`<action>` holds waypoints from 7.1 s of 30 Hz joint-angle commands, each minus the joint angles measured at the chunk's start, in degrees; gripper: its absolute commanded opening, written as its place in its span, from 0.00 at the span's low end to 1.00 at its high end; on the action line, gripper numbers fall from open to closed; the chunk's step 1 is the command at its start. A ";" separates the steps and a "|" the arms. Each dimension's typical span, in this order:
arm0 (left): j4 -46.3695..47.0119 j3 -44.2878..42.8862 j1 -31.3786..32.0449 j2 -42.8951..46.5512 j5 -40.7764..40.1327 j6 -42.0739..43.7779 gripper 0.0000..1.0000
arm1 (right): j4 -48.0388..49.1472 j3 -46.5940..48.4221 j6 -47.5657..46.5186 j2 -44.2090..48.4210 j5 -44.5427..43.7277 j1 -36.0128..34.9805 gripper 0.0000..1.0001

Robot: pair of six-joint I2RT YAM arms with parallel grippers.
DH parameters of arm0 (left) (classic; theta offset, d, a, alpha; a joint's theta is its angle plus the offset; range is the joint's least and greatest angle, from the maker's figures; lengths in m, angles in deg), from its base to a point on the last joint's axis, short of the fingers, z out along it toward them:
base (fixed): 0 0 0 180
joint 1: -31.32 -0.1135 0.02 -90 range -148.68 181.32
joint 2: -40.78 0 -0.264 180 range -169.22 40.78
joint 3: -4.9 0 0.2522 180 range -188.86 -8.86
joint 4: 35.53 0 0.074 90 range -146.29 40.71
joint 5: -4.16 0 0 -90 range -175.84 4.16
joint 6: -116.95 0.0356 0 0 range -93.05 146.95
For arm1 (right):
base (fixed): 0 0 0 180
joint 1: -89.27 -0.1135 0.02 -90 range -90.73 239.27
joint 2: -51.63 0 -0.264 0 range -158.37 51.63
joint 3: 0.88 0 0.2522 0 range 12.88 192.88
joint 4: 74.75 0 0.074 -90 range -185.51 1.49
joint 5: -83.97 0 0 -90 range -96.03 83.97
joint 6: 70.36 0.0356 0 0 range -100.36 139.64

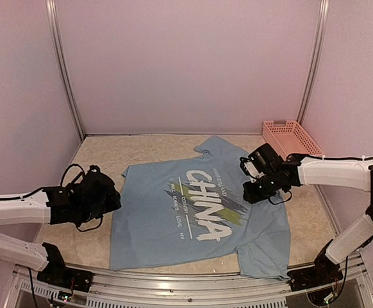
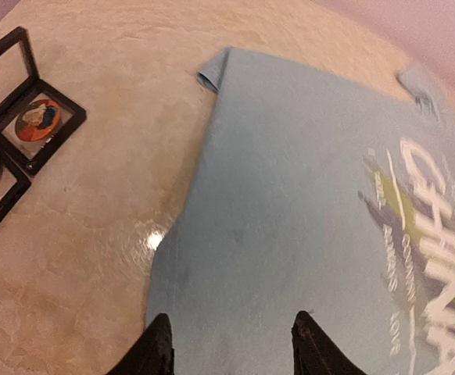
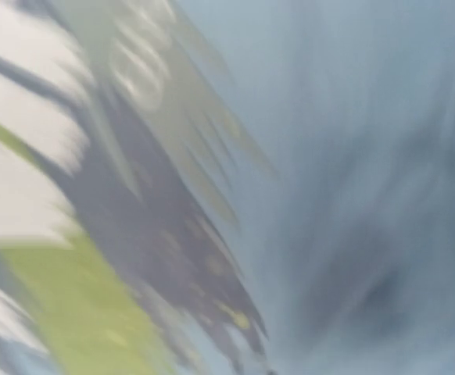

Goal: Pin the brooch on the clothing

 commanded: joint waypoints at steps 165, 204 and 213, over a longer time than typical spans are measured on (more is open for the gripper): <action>20.58 -36.71 3.01 -4.63 30.20 44.03 0.00 | 34.45 -0.55 -6.27 32.18 40.53 -3.02 0.34; 36.95 -33.00 19.79 -4.33 23.94 56.06 0.63 | 52.61 2.54 -3.24 29.44 37.62 -19.48 0.00; 70.44 -13.09 22.07 2.08 31.80 64.69 0.78 | 89.36 -9.28 -1.63 28.57 33.63 -26.17 0.00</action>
